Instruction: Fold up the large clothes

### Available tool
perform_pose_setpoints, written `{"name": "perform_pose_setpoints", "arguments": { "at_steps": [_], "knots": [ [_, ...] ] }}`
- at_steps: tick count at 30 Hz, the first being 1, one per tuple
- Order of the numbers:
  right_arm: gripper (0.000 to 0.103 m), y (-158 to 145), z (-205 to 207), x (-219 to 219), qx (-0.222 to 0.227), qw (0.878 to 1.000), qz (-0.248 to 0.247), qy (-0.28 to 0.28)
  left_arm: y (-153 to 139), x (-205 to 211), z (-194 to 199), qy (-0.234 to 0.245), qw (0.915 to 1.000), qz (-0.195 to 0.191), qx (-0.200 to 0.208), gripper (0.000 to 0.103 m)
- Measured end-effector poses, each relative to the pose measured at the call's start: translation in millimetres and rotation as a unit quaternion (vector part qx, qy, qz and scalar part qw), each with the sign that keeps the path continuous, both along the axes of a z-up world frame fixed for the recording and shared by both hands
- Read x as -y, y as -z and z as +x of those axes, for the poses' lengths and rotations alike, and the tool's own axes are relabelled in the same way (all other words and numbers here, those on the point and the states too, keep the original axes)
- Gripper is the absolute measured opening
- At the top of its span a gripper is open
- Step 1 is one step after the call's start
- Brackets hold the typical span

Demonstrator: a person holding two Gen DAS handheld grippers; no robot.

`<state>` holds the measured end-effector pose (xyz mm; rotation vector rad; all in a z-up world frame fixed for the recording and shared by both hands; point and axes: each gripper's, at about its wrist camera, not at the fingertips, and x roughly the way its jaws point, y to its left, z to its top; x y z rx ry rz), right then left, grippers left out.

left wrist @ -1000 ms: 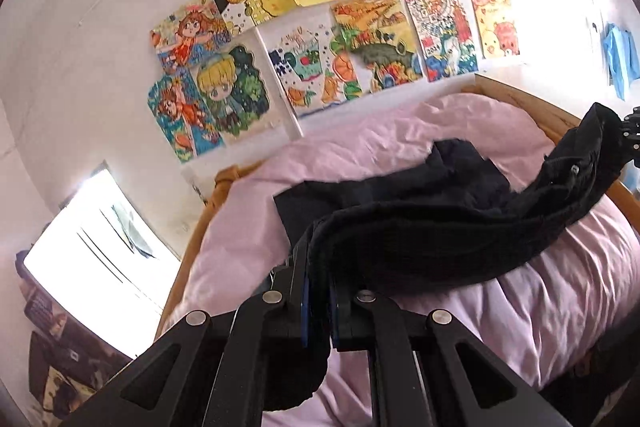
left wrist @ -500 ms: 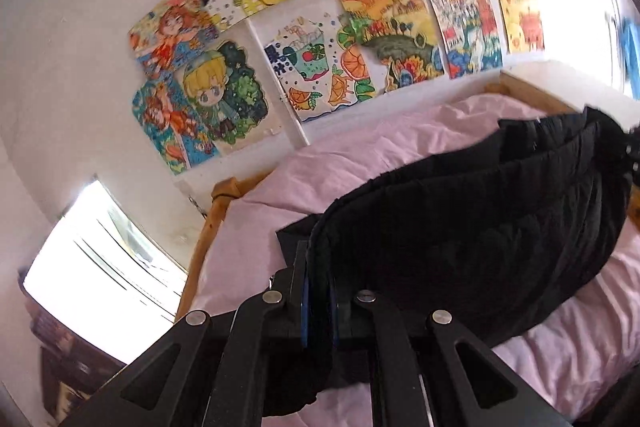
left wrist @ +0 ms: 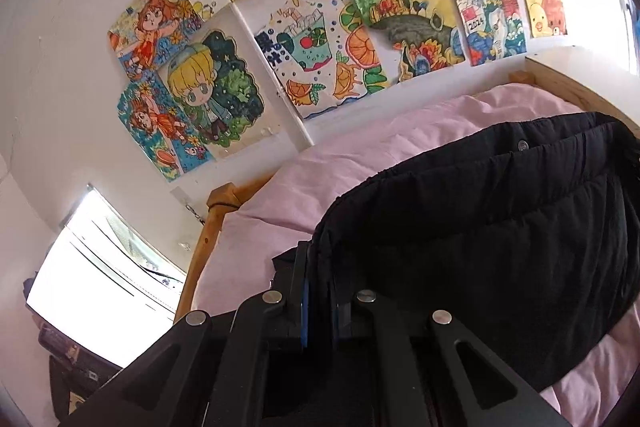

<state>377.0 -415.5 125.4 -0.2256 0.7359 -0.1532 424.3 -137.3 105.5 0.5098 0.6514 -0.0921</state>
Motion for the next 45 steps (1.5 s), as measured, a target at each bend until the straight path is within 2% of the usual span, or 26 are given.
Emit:
{"name": "perform_pose_setpoints", "arguments": {
  "at_steps": [3, 8, 14, 18, 21, 24, 28, 31, 32, 33, 35, 38, 41, 42, 43, 45],
  "knots": [
    [0.007, 14, 15, 2, -0.002, 1.000, 0.002, 0.003, 13, 4, 17, -0.002, 0.9999, 0.005, -0.012, 0.008],
    [0.008, 36, 40, 14, -0.015, 0.998, 0.051, 0.019, 33, 11, 45, -0.006, 0.9994, 0.017, -0.028, 0.008],
    [0.008, 67, 67, 13, -0.026, 0.999, 0.040, 0.020, 66, 18, 79, -0.031, 0.9979, 0.018, -0.054, 0.008],
    [0.008, 78, 75, 13, -0.031, 0.998, 0.058, 0.022, 91, 11, 102, -0.065, 0.9932, -0.018, -0.095, 0.008],
    [0.008, 86, 85, 13, -0.032, 0.997, 0.068, 0.022, 106, 1, 119, -0.097, 0.9855, -0.066, -0.123, 0.008],
    [0.008, 92, 90, 7, -0.033, 0.998, 0.053, 0.016, 123, -4, 132, -0.121, 0.9768, -0.098, -0.147, 0.008],
    [0.009, 109, 97, 4, -0.051, 0.998, 0.040, 0.009, 141, 0, 138, -0.132, 0.9735, -0.098, -0.159, 0.009],
    [0.018, 117, 99, 12, -0.067, 0.996, 0.067, 0.007, 144, 2, 136, -0.128, 0.9740, -0.098, -0.160, 0.009],
    [0.026, 116, 99, 15, -0.064, 0.995, 0.074, 0.009, 142, -1, 137, -0.125, 0.9740, -0.100, -0.160, 0.010],
    [0.039, 115, 98, 17, -0.060, 0.995, 0.082, 0.010, 141, -2, 135, -0.122, 0.9734, -0.107, -0.162, 0.012],
    [0.048, 109, 94, 22, -0.043, 0.994, 0.101, 0.010, 138, -8, 137, -0.116, 0.9717, -0.121, -0.166, 0.016],
    [0.055, 104, 93, 24, -0.032, 0.994, 0.109, 0.005, 134, -14, 135, -0.115, 0.9674, -0.142, -0.175, 0.025],
    [0.064, 103, 93, 24, -0.030, 0.993, 0.114, 0.000, 128, -14, 132, -0.104, 0.9669, -0.149, -0.180, 0.048],
    [0.068, 102, 92, 24, -0.030, 0.993, 0.116, -0.004, 124, -14, 130, -0.095, 0.9670, -0.153, -0.180, 0.066],
    [0.069, 101, 91, 23, -0.031, 0.993, 0.117, -0.009, 121, -14, 127, -0.086, 0.9663, -0.162, -0.181, 0.079],
    [0.080, 98, 86, 22, -0.031, 0.992, 0.120, -0.019, 109, -19, 118, -0.060, 0.9629, -0.197, -0.175, 0.085]
  ]
}}
